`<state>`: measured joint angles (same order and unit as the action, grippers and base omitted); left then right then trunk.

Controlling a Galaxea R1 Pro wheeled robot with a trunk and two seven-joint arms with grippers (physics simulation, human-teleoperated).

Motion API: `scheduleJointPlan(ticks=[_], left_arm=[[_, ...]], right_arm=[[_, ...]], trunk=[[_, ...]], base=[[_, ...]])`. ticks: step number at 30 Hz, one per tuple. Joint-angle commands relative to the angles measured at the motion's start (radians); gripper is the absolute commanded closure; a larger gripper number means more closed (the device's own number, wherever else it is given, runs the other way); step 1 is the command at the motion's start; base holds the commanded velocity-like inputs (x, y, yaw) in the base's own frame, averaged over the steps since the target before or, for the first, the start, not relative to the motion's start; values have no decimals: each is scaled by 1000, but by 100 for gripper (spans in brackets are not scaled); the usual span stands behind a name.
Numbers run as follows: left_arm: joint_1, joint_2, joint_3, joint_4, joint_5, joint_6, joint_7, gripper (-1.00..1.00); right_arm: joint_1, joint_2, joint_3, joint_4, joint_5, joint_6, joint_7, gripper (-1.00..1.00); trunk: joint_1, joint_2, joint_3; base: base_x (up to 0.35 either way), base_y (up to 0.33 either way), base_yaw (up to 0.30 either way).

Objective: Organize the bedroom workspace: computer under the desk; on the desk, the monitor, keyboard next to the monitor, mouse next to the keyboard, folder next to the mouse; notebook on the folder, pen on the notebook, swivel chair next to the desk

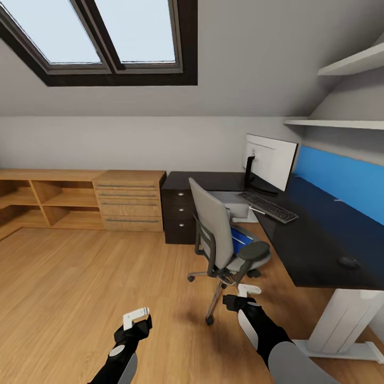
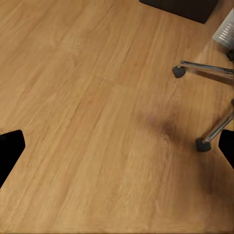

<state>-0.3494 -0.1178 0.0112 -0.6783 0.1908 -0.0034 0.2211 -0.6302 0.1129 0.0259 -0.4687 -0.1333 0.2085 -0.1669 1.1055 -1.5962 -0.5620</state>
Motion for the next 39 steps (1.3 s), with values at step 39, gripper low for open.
scheduleJointPlan(ticks=[39], left_arm=[[489,1,-210,-941,7,304,117,-100]], right_arm=[[0,-4,2,-27,-6,-68,-15,-100]], trunk=[[150,-274,-123]], base=[[0,0,0]])
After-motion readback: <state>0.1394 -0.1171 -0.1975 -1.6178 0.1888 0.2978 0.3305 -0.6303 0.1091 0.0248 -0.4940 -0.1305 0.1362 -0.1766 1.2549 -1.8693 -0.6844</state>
